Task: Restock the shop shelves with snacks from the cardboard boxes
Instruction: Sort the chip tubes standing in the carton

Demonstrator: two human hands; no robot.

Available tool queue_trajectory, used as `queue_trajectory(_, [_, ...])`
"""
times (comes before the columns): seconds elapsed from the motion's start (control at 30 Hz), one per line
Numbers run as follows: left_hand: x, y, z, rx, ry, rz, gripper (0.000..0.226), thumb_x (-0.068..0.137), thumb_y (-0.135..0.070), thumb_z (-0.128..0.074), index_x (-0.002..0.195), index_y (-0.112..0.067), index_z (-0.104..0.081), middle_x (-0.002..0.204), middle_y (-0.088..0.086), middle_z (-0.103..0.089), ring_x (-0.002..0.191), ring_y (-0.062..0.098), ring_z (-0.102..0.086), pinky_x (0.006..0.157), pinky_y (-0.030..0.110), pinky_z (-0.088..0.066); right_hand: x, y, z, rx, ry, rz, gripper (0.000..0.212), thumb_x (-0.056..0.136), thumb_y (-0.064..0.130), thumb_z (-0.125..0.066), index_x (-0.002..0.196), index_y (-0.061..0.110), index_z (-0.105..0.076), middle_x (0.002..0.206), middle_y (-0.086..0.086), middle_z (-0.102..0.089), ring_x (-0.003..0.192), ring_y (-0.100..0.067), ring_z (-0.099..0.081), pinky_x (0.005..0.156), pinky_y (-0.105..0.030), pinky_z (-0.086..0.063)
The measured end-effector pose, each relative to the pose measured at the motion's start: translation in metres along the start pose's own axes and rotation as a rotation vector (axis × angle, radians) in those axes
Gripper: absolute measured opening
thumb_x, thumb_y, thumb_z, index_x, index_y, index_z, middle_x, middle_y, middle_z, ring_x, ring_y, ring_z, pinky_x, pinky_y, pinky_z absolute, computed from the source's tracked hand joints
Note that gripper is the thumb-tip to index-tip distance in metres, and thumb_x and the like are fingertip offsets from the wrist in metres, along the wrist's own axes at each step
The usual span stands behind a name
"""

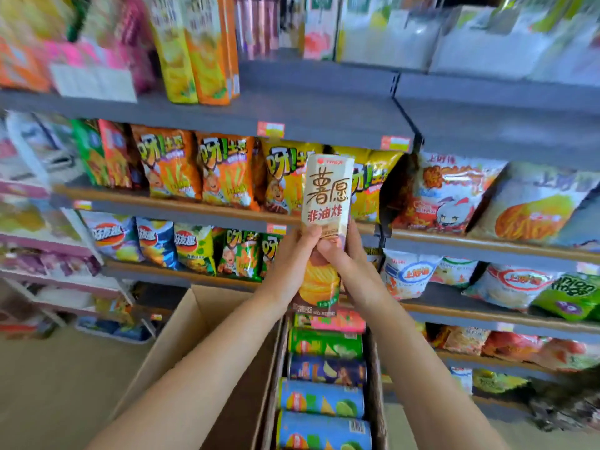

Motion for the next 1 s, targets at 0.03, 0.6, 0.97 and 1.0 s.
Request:
queue_trajectory(0.03, [0.011,-0.024,0.002,0.028,0.003,-0.056,0.039,0.087,-0.06,-0.057,0.119,-0.037,-0.055,0.123,-0.008,-0.066,0.109,0.005,-0.065,0.093,0.022,-0.051,0.014,0.023,-0.001,-0.02,0.007,0.066,0.074,0.086,0.037,-0.072,0.15,0.026,-0.035,0.13,0.013,-0.063,0.116,0.002,-0.061,0.085,-0.013,-0.051])
queue_trajectory(0.6, [0.207,-0.215,0.107,0.257,-0.057,-0.43,0.046,0.078,-0.072,-0.054,0.119,-0.054,-0.046,0.124,-0.017,-0.061,0.117,0.008,-0.06,0.104,0.038,-0.048,0.253,0.171,-0.046,-0.268,0.051,0.397,0.079,0.089,0.009,-0.072,0.154,0.019,-0.028,0.137,0.007,-0.054,0.119,-0.001,-0.059,0.091,-0.022,-0.052])
queue_trajectory(0.97, [0.275,-0.195,0.138,0.12,0.047,-0.315,0.055,0.093,-0.057,-0.055,0.143,-0.038,-0.04,0.107,-0.03,-0.054,0.092,-0.011,-0.052,0.074,0.016,-0.042,0.331,0.123,-0.055,-0.331,0.073,0.215,0.118,0.075,0.02,-0.087,0.157,0.035,-0.004,0.146,0.004,-0.051,0.128,-0.01,-0.056,0.106,-0.043,-0.049])
queue_trajectory(1.0, [0.276,-0.195,0.141,0.129,0.037,-0.324,0.054,0.094,-0.055,-0.055,0.143,-0.038,-0.042,0.109,-0.027,-0.055,0.092,-0.01,-0.052,0.075,0.017,-0.042,0.335,0.123,-0.055,-0.335,0.062,0.205,0.119,0.074,0.021,-0.088,0.157,0.035,-0.004,0.145,0.004,-0.052,0.129,-0.011,-0.056,0.107,-0.045,-0.048])
Point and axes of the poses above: each hand's wrist, its own x-axis towards the middle knuckle, its own z-axis out of the back of the hand, y = z × x, the point moved 3 cm from there along x, towards the middle knuckle
